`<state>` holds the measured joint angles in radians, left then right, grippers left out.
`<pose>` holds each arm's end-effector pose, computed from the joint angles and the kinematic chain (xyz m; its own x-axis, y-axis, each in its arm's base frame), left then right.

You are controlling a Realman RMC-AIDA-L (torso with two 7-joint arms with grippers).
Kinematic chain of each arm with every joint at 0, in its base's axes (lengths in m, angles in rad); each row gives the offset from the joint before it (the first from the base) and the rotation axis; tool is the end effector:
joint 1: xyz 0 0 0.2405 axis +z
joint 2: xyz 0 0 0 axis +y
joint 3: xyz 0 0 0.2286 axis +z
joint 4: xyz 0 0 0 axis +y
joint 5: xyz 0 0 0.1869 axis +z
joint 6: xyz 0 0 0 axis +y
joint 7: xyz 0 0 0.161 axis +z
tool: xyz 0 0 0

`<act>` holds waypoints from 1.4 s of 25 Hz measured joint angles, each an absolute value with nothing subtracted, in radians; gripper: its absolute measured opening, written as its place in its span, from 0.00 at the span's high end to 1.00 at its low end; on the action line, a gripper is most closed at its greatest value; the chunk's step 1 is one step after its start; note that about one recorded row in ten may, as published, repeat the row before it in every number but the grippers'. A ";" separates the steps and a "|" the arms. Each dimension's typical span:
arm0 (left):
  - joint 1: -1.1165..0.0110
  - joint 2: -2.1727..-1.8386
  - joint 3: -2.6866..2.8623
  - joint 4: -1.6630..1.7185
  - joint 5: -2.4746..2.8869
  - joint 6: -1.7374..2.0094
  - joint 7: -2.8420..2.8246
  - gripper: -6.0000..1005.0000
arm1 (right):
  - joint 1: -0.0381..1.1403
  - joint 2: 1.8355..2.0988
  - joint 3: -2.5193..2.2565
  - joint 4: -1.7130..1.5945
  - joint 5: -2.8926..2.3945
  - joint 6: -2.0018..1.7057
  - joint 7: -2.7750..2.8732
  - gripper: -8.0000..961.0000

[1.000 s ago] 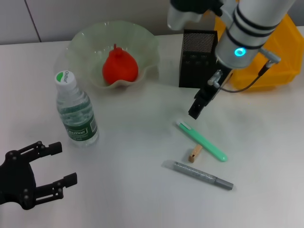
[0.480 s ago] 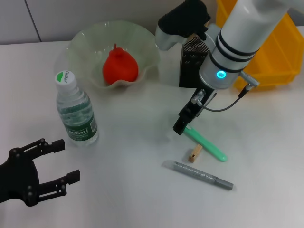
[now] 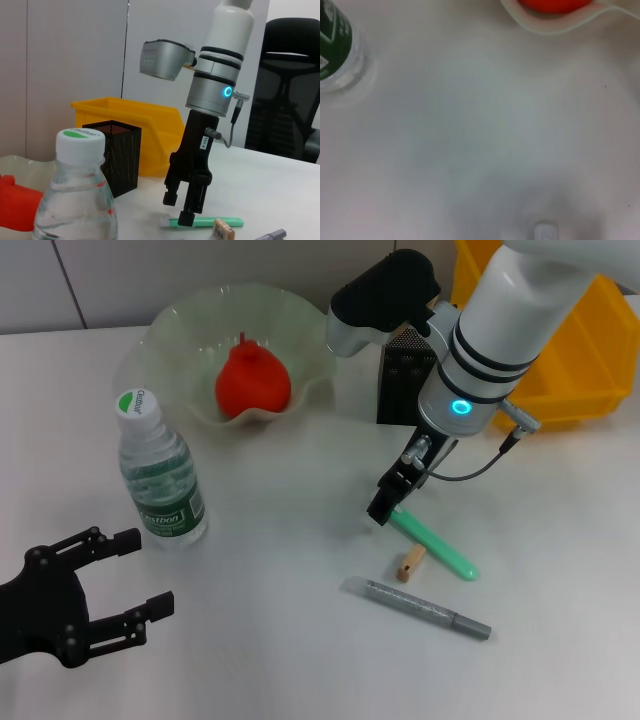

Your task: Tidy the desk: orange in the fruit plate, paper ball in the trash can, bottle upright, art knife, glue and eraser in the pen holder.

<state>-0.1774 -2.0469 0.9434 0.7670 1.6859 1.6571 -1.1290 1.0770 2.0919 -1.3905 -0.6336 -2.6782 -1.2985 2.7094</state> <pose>-0.2585 0.2292 0.0139 0.8044 0.1870 0.5639 0.3683 -0.9017 -0.2263 0.1568 0.3683 -0.0619 0.6086 -0.7232 0.3265 -0.5502 -0.6811 -0.4831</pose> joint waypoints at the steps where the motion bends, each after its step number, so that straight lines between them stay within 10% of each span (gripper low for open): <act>1: -0.177 -2.047 0.943 0.767 1.686 1.657 -1.129 0.19 | 1.077 2.092 -1.391 -0.634 -2.678 -1.298 2.709 0.23; 16: -0.184 -2.050 0.941 0.767 1.686 1.664 -1.089 0.19 | 1.068 2.092 -1.393 -0.617 -2.678 -1.287 2.704 0.33; 35: -0.201 -2.059 0.946 0.766 1.689 1.643 -1.089 0.19 | 1.069 2.092 -1.393 -0.593 -2.678 -1.260 2.704 0.72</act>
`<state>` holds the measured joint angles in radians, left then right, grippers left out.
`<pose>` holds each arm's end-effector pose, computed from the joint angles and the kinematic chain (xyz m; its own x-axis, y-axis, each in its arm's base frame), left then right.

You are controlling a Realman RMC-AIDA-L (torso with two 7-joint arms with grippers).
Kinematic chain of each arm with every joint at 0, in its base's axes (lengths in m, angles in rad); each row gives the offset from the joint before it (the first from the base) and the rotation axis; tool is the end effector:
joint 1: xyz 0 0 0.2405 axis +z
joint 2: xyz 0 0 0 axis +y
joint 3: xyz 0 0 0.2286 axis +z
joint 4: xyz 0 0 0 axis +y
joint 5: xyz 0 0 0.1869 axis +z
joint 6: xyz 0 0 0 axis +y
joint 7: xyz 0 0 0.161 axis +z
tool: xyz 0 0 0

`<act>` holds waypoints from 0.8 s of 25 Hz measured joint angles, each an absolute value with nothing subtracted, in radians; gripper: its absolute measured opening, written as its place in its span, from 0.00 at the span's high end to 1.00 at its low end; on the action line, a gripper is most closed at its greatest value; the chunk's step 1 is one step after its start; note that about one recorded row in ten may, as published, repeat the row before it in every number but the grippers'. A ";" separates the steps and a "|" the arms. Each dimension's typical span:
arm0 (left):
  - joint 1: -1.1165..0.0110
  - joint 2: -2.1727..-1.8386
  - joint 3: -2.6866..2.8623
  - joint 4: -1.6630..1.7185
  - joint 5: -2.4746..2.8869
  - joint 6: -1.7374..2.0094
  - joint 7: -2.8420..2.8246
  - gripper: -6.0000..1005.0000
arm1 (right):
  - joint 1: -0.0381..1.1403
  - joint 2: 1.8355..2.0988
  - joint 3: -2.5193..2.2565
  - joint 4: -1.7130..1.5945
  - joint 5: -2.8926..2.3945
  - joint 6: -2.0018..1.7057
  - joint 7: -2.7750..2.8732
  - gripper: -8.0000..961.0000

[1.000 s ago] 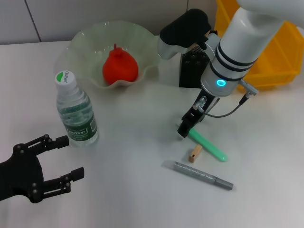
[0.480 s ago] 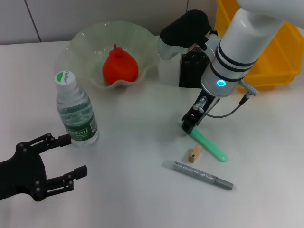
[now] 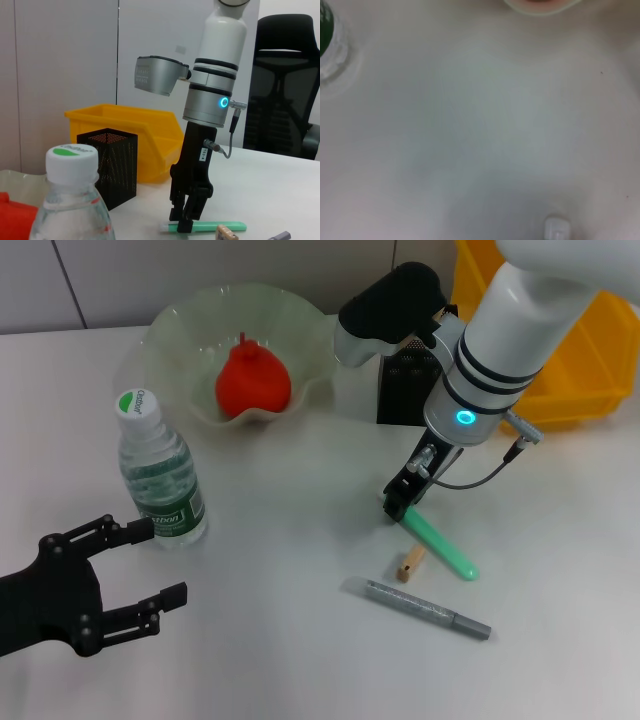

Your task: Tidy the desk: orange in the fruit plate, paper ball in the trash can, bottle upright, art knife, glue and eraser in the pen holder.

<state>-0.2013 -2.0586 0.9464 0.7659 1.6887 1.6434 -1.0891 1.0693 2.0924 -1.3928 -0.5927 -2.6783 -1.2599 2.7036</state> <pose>-0.2519 0.2358 0.0094 0.8197 0.1374 0.5561 0.3217 -0.9137 -0.2485 0.1671 0.3673 -0.0648 0.5966 -0.7346 0.3231 -0.5576 -0.6690 -0.4914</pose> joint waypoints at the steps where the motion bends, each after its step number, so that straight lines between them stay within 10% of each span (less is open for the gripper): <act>1: -0.202 -2.059 0.946 0.766 1.689 1.642 -1.089 0.19 | 1.069 2.092 -1.393 -0.592 -2.678 -1.260 2.703 0.73; 20: -0.214 -2.059 0.946 0.745 1.689 1.626 -1.088 0.19 | 0.963 2.080 -1.377 -0.887 -2.655 -1.395 2.668 0.82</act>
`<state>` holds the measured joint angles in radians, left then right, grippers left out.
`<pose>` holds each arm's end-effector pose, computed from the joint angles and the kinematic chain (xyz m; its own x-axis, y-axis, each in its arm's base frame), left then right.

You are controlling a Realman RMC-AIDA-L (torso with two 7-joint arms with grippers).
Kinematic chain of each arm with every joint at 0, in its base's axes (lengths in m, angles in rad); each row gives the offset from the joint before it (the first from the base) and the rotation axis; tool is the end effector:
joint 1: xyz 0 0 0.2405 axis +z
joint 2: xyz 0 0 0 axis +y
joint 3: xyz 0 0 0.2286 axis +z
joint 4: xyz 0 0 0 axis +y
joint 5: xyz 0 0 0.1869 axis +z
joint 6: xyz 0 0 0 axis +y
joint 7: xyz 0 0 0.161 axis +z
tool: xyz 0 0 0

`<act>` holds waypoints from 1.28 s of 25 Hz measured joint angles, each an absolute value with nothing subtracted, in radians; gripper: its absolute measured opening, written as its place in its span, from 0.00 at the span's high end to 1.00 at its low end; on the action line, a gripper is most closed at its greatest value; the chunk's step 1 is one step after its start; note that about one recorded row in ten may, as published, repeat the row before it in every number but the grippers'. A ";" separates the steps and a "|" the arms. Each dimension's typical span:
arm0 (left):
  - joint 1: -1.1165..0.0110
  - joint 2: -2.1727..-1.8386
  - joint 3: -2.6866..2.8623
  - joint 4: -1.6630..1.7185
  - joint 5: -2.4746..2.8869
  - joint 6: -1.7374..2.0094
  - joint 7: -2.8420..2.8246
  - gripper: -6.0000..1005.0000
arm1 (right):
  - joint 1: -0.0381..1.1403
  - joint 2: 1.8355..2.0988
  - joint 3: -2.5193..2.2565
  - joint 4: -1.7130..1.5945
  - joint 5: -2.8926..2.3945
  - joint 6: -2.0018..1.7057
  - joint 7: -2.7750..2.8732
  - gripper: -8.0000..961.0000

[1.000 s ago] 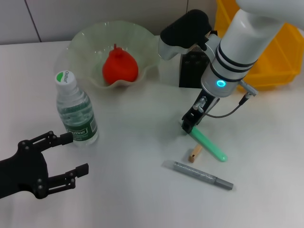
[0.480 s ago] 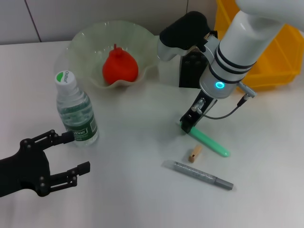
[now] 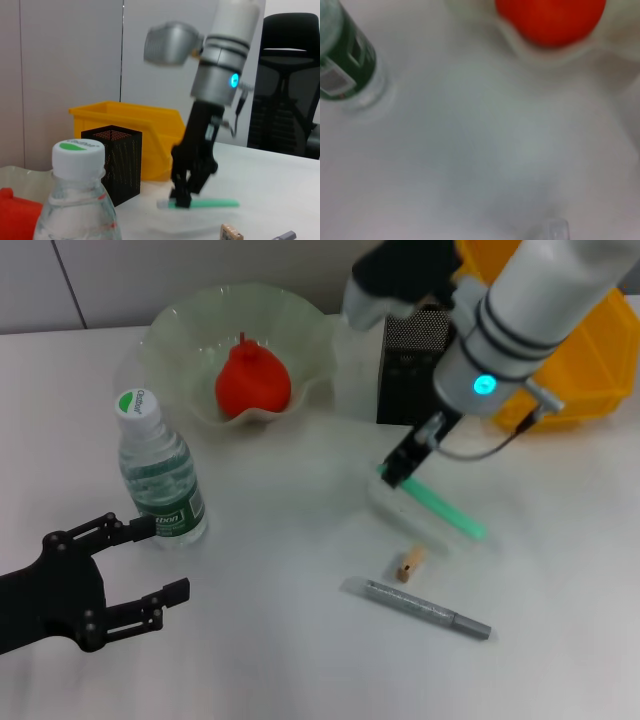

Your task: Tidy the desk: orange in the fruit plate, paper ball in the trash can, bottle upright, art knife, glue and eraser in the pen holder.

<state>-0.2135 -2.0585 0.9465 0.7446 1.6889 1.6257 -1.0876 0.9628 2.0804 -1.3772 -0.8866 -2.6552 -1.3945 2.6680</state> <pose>-0.2526 0.2389 0.0067 0.8179 0.1476 0.5561 0.3332 -0.9095 -0.2486 0.1452 0.3679 -0.0407 0.6794 -0.6827 0.2690 -0.5329 -0.7110 -0.4588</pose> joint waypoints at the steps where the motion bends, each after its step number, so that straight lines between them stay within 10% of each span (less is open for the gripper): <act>1: -0.214 -2.059 0.946 0.745 1.689 1.626 -1.088 0.19 | 0.941 2.079 -1.363 -0.953 -2.659 -1.422 2.668 0.82; 15: -0.215 -2.059 0.939 0.740 1.689 1.612 -1.096 0.19 | 0.651 2.080 -1.173 -1.594 -2.583 -1.409 2.544 0.82; 32: -0.249 -2.062 0.939 0.701 1.686 1.599 -1.110 0.19 | 0.482 2.082 -1.174 -1.307 -1.977 -0.886 1.833 0.82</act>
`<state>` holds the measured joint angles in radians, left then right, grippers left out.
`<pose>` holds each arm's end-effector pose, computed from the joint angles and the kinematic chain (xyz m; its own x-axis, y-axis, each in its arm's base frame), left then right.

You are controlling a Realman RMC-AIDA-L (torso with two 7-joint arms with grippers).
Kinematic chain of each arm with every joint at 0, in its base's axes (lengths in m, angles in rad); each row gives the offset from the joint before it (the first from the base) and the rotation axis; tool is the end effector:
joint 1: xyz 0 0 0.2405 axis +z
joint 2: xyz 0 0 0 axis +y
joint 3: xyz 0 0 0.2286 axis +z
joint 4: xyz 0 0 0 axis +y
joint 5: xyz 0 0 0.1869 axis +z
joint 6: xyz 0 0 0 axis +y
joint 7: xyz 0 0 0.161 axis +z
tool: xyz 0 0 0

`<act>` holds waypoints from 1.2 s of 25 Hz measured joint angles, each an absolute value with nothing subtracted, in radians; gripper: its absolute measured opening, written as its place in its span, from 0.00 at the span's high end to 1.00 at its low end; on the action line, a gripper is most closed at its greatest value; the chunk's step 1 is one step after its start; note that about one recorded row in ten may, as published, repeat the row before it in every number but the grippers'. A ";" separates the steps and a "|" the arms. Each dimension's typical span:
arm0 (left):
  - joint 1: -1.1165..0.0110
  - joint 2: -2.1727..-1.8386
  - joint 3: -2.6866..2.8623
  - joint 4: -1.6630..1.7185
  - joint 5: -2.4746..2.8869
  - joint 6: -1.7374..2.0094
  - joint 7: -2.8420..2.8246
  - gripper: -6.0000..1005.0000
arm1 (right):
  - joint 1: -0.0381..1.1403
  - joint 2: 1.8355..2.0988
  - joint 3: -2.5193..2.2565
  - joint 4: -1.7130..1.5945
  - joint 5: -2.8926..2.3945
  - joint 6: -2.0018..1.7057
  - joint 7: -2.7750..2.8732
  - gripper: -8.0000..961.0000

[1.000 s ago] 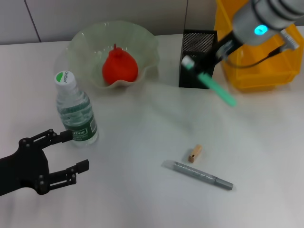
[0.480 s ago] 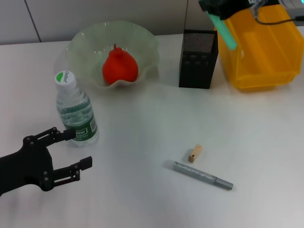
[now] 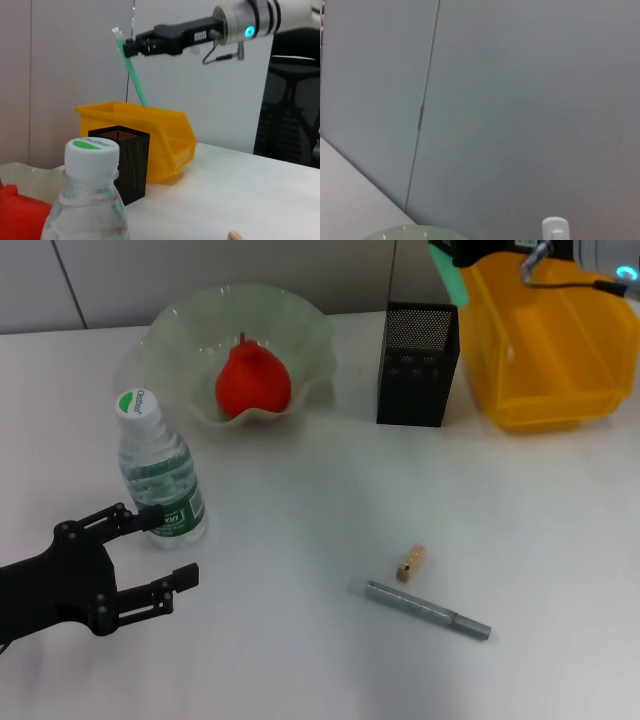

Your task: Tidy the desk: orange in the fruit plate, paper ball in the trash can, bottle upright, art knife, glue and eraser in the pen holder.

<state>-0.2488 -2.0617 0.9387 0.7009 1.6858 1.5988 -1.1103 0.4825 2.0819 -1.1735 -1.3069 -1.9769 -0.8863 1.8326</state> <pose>-0.2499 0.2471 0.0016 0.7999 0.1805 0.5724 0.3693 -0.8998 -0.2323 0.1360 0.3980 0.0661 0.9186 -0.0799 -0.3871 -0.3441 -0.6435 -0.6838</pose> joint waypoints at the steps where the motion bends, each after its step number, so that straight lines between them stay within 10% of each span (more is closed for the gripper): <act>1: -0.250 -2.062 0.939 0.701 1.684 1.598 -1.115 0.19 | 0.484 2.081 -1.173 -1.282 -1.956 -0.875 1.801 0.82; 18: -0.265 -2.062 0.937 0.701 1.681 1.577 -1.129 0.19 | 0.561 2.078 -1.155 -0.938 -1.688 -0.777 1.427 0.81; 30: -0.267 -2.062 0.934 0.701 1.681 1.574 -1.128 0.19 | 0.569 2.078 -1.160 -0.948 -1.694 -0.786 1.474 0.45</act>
